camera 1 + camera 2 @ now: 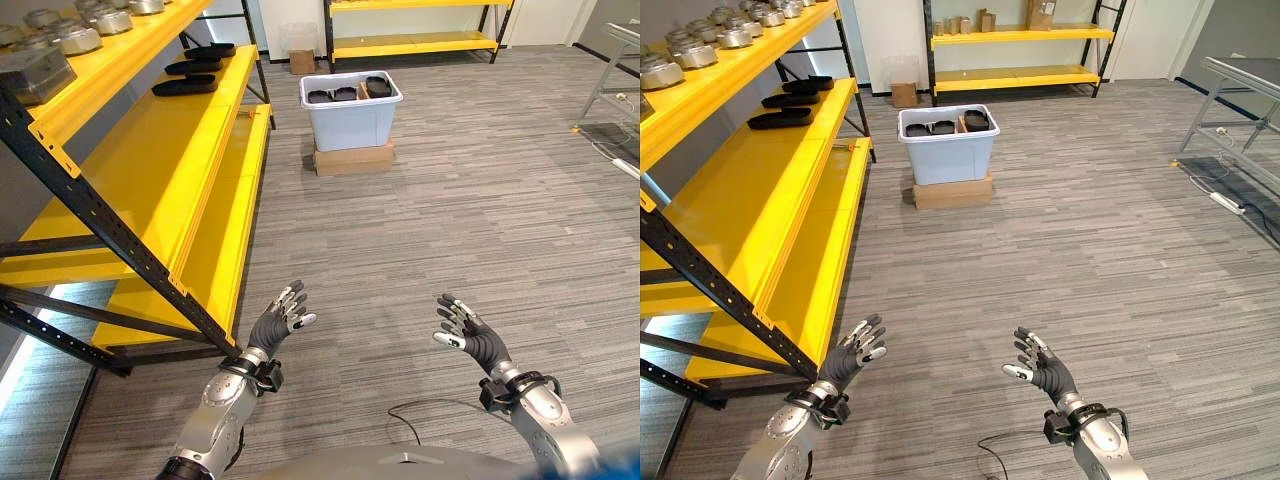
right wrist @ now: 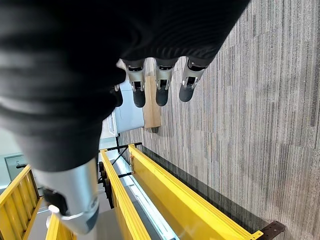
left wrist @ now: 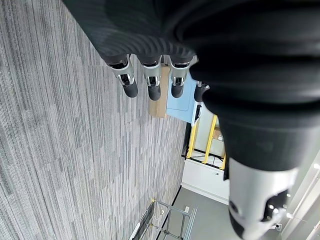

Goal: Move parts from the plastic box to the shelf.

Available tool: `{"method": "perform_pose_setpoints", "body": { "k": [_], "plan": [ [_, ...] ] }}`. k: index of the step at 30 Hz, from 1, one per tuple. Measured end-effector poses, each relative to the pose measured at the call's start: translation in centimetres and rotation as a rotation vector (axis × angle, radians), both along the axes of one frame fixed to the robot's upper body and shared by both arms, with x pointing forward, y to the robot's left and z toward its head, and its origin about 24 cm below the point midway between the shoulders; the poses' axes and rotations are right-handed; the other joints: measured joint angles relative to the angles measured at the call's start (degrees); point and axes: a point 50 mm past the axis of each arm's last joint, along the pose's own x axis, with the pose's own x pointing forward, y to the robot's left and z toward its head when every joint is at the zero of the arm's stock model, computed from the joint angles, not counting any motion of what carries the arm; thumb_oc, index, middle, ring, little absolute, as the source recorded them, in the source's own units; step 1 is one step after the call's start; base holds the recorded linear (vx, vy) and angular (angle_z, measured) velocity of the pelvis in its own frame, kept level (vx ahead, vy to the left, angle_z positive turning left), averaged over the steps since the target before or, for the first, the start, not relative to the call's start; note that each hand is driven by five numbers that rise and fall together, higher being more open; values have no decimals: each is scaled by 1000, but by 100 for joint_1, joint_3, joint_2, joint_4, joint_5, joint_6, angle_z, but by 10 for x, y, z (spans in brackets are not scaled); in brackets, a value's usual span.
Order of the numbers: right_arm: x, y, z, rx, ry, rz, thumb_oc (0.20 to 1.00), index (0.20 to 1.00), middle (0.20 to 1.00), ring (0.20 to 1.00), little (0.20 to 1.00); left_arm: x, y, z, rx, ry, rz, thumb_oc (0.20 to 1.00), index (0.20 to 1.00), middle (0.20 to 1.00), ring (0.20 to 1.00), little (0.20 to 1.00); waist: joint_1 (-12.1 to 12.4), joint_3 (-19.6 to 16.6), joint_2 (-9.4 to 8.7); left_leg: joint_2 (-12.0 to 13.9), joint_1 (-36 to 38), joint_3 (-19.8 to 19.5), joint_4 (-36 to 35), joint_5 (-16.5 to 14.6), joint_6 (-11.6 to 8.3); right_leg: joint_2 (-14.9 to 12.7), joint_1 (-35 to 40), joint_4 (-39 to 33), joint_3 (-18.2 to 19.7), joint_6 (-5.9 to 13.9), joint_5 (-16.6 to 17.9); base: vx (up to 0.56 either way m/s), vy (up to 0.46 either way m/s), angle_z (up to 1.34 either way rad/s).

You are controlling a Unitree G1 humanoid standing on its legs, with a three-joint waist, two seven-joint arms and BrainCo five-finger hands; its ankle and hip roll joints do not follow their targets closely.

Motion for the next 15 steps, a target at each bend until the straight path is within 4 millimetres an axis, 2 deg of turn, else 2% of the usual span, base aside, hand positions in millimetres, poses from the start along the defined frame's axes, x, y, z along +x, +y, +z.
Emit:
{"method": "perform_pose_setpoints", "body": {
  "k": [11, 15],
  "plan": [
    [-3, -1, -3, -2, 16, 0, 1000, 1000, 1000, 1000, 1000, -3, 2, -2, 2, 9, 8, 1000, 1000, 1000, 1000, 1000, -6, 11, 32, 33, -118, -150, 103, 0, 0, 16, -13, 36, -71, -6, -24, -5, -66, 5],
    [-5, -4, -7, -9, 36, -9, 1000, 1000, 1000, 1000, 1000, -4, 7, -2, 9, 13, 27, 1000, 1000, 1000, 1000, 1000, 18, 215, -93, 114, -278, -270, 430, -22, -34, 63, -12, 68, -86, -90, -51, -31, -206, 7]
  ]
}}
